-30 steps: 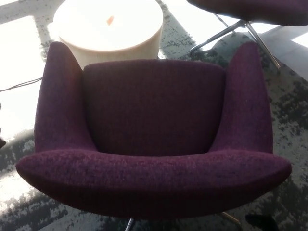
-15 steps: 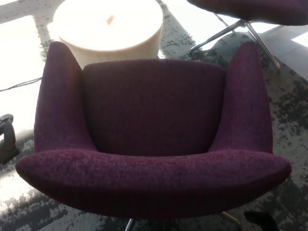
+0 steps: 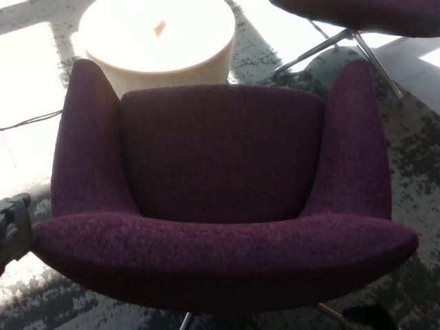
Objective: The robot stands in front of a sofa and uses its left hand to push the left side of the sofa
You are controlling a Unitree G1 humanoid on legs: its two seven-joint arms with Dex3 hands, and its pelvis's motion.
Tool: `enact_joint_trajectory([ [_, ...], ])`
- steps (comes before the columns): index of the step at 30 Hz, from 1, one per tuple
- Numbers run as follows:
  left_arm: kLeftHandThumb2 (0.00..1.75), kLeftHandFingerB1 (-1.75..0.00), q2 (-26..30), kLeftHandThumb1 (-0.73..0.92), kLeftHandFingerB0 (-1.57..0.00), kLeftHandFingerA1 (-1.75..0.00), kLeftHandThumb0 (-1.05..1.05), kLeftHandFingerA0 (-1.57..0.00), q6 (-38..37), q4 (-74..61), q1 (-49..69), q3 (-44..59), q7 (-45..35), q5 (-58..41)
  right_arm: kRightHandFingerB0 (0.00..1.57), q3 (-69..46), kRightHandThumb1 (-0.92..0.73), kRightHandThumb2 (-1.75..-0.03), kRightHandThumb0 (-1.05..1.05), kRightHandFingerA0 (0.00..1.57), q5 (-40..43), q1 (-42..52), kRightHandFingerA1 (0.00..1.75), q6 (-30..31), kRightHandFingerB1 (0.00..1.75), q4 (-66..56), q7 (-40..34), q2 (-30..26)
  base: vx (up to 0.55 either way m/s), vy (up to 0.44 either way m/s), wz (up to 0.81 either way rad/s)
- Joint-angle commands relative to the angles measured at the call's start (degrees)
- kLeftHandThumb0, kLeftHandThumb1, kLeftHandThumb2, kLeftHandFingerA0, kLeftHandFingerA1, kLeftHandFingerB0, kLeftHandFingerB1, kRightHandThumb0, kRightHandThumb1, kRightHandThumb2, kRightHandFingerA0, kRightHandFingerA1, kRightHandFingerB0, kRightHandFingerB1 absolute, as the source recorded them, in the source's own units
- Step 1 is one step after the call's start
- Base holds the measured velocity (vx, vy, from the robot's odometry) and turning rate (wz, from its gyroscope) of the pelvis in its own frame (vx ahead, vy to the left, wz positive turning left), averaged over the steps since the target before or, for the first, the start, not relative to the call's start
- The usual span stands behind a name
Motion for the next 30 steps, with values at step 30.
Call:
enact_joint_trajectory([
  [30,1.25,-0.11,-12.98,0.92,-0.04,-0.16,-0.92,-0.04,-4.17,-10.08,5.91,-8.99,-8.18,1.33,0.00,0.52,-0.57,-1.37,-0.93,0.65,-0.33,-1.32,1.21,-1.06,0.84,0.36,0.55,-1.44,0.00,0.000,0.00],
])
